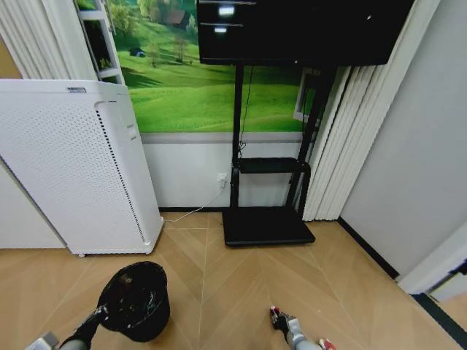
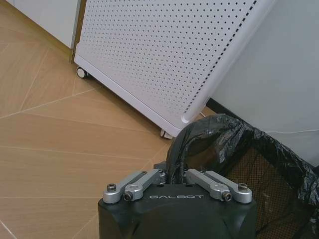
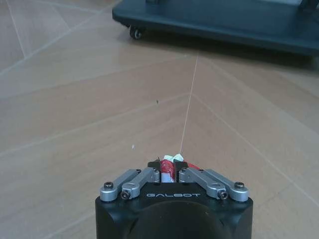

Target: Pick up the trash bin and place the garbage on the floor into it.

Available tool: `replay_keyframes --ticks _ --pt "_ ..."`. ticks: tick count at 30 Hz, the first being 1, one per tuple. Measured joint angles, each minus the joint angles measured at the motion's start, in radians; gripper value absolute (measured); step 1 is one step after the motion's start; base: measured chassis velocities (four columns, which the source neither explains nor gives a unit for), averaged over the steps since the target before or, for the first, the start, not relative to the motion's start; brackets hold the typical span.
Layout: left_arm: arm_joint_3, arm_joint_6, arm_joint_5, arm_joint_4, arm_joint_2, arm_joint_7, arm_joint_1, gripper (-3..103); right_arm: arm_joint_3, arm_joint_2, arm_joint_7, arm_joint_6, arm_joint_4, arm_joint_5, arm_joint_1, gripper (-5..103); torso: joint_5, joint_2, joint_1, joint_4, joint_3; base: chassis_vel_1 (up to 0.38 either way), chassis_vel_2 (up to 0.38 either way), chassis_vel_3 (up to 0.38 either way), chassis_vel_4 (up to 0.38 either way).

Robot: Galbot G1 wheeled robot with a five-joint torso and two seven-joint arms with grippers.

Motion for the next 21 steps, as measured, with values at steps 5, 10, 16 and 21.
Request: replay_keyframes --ticks 5,10,16,21 --pt "0.017 0.000 0.005 -0.001 0.013 0.000 -0.007 7 0.013 -0.017 0.001 -0.002 0.080 0.027 -0.024 12 -0.0002 0.000 0.000 0.0000 0.000 0.000 0.000 0.000 0.000" --pt "0.081 0.001 0.012 0.011 0.101 -0.002 -0.064 7 0.040 -0.065 -0.001 -0.008 0.261 0.193 -0.077 12 -0.0001 0.000 0.000 -0.0001 0.000 0.000 0.000 0.000 0.000" --pt "0.175 -0.007 -0.056 0.066 0.249 0.050 -0.189 7 0.075 -0.134 -0.017 -0.009 0.534 0.371 -0.141 12 -0.0004 0.000 0.000 -0.0008 0.000 0.000 0.000 0.000 0.000" --pt "0.203 -0.035 -0.063 0.107 0.362 0.146 -0.219 7 0.052 -0.220 -0.032 -0.030 0.688 0.449 -0.141 12 0.0000 0.000 0.000 0.0003 0.000 0.000 0.000 0.000 0.000"
